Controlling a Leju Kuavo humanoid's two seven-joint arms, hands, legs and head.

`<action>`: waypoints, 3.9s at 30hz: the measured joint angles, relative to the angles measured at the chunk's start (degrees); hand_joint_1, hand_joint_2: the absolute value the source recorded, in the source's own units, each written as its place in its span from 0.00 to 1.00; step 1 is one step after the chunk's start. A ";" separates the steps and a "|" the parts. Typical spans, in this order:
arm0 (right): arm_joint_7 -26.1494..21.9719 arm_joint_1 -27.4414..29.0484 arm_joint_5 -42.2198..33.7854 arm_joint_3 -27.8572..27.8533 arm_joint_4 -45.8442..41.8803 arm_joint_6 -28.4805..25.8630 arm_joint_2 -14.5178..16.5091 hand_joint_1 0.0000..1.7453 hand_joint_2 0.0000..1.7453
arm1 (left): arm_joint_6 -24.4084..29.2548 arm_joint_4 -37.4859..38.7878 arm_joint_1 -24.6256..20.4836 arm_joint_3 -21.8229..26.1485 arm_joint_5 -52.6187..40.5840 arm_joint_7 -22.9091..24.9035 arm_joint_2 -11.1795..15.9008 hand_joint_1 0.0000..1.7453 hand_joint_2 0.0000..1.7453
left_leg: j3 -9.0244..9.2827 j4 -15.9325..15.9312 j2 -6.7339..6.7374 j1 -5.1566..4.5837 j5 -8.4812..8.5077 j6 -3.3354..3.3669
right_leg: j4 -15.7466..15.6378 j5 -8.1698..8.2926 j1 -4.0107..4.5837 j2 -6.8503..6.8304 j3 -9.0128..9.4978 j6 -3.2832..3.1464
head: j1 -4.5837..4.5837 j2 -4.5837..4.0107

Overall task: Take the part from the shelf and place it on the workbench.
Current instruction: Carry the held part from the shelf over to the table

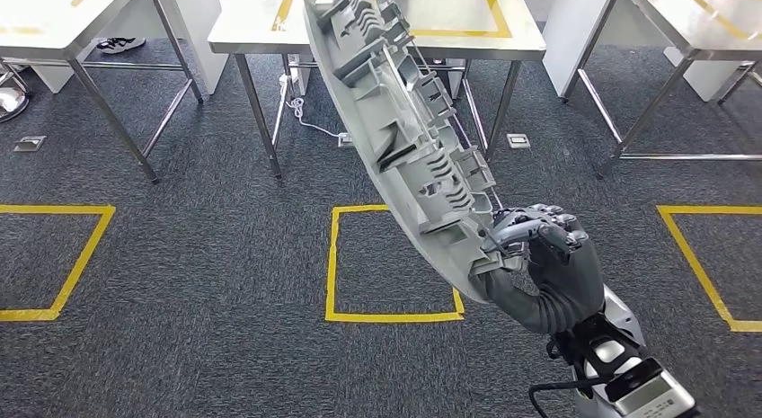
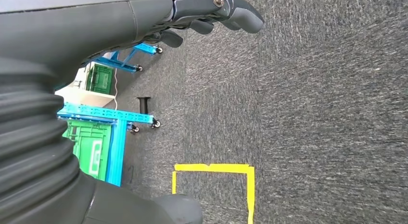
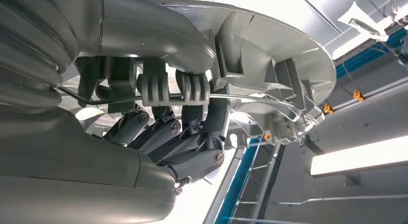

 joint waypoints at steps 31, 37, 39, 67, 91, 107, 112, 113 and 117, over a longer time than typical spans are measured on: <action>0.02 -0.12 1.11 -0.03 1.32 -1.49 -0.10 1.00 1.00 | -1.27 0.02 0.01 0.02 -0.24 0.33 -0.36 0.00 1.00 | -0.82 0.04 -0.48 -0.19 0.80 0.17 | -0.42 -0.01 0.91 0.20 0.58 -1.41 | -0.34 0.00; -0.01 -0.18 0.56 -0.03 1.25 -2.97 -0.54 1.00 1.00 | -1.29 0.00 -0.05 0.02 -0.23 0.33 -0.38 0.00 1.00 | -1.23 1.45 -0.38 -0.18 -0.59 -1.82 | -4.54 0.63 1.08 0.30 2.61 -3.16 | -0.48 0.00; 0.01 -0.37 0.39 -0.02 1.24 -3.36 -0.63 1.00 1.00 | -1.29 -0.01 -0.06 0.02 -0.16 0.29 -0.26 0.00 1.00 | -4.09 7.40 -0.45 -0.13 -3.55 -2.27 | -4.77 0.51 0.90 0.23 3.06 -3.68 | -0.63 0.00; 0.01 -2.57 -0.19 0.16 1.49 -0.86 -0.79 1.00 1.00 | -0.70 -0.01 -0.18 0.49 0.79 0.34 -0.11 0.00 1.00 | 0.82 0.51 -0.71 -0.31 -1.62 -1.41 | -4.35 1.15 1.46 0.40 1.99 -3.20 | -0.95 0.00; 0.14 -5.82 0.29 0.25 2.86 0.82 -0.63 1.00 1.00 | -0.90 -0.02 -0.32 1.38 1.56 1.45 -0.19 0.00 1.00 | -0.27 0.21 -1.00 -0.30 0.39 0.87 | 3.89 -0.75 1.11 0.35 -1.74 -1.57 | -1.07 0.00; 0.11 -5.57 1.18 0.32 2.91 0.85 -0.24 1.00 1.00 | -1.18 -0.05 -0.27 1.42 1.52 1.54 -0.18 0.00 1.00 | -5.36 5.20 -0.72 -0.06 2.45 -2.44 | -4.82 -1.73 1.00 0.62 6.20 -3.42 | -1.47 0.00; 0.11 -5.61 1.41 0.32 2.92 0.96 -0.24 1.00 1.00 | -1.49 -0.01 -0.36 1.44 1.53 0.38 -0.21 0.00 1.00 | -3.26 0.62 -0.88 -0.14 2.65 -0.35 | -4.44 -3.07 1.30 0.69 6.51 -1.94 | -1.28 0.00; 0.09 -5.62 1.43 0.32 2.91 0.97 -0.24 1.00 1.00 | -1.49 -0.01 -0.34 1.45 1.52 0.39 -0.23 0.00 1.00 | -3.04 0.56 -0.88 -0.09 2.47 0.05 | -3.64 -3.53 1.20 0.61 6.28 -1.64 | -1.22 0.00; 0.02 -5.32 1.71 0.34 2.91 0.84 -0.24 1.00 1.00 | -1.51 -0.01 -0.44 1.46 1.38 0.28 -0.26 0.00 1.00 | -2.00 0.45 -0.75 -0.02 1.47 0.95 | 9.95 -8.46 1.00 0.41 -1.56 -0.76 | -0.95 0.00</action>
